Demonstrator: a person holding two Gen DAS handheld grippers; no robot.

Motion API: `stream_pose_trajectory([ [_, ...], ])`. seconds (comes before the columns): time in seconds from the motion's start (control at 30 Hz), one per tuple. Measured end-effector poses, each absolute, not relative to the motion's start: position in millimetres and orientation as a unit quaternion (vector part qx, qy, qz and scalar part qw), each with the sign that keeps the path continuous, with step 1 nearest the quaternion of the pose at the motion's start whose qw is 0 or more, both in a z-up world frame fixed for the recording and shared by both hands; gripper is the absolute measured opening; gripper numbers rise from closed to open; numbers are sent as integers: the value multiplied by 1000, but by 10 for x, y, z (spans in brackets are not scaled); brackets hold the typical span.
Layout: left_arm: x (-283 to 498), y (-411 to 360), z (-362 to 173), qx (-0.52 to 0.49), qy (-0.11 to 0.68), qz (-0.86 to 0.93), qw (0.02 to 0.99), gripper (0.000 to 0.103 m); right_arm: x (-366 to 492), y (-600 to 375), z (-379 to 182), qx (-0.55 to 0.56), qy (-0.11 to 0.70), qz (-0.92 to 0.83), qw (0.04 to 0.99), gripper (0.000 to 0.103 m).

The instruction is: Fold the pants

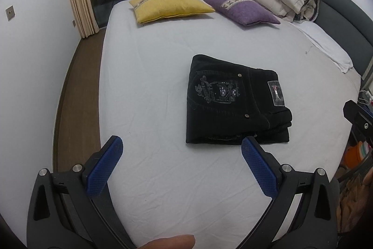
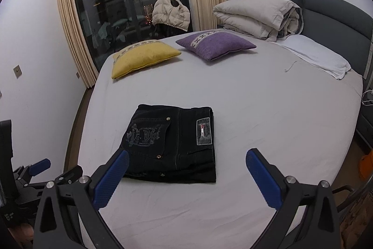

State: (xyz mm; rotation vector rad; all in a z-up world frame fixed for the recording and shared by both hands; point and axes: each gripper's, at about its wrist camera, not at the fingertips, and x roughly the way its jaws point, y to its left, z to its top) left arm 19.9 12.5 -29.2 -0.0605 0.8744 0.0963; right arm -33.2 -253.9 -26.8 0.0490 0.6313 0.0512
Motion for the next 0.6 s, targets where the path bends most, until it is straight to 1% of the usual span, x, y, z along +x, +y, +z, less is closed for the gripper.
stream_pose_trajectory([
  [0.6, 203, 101, -333, -28, 429, 46, 902, 103, -315, -2455, -320, 12, 321, 28, 946, 103],
])
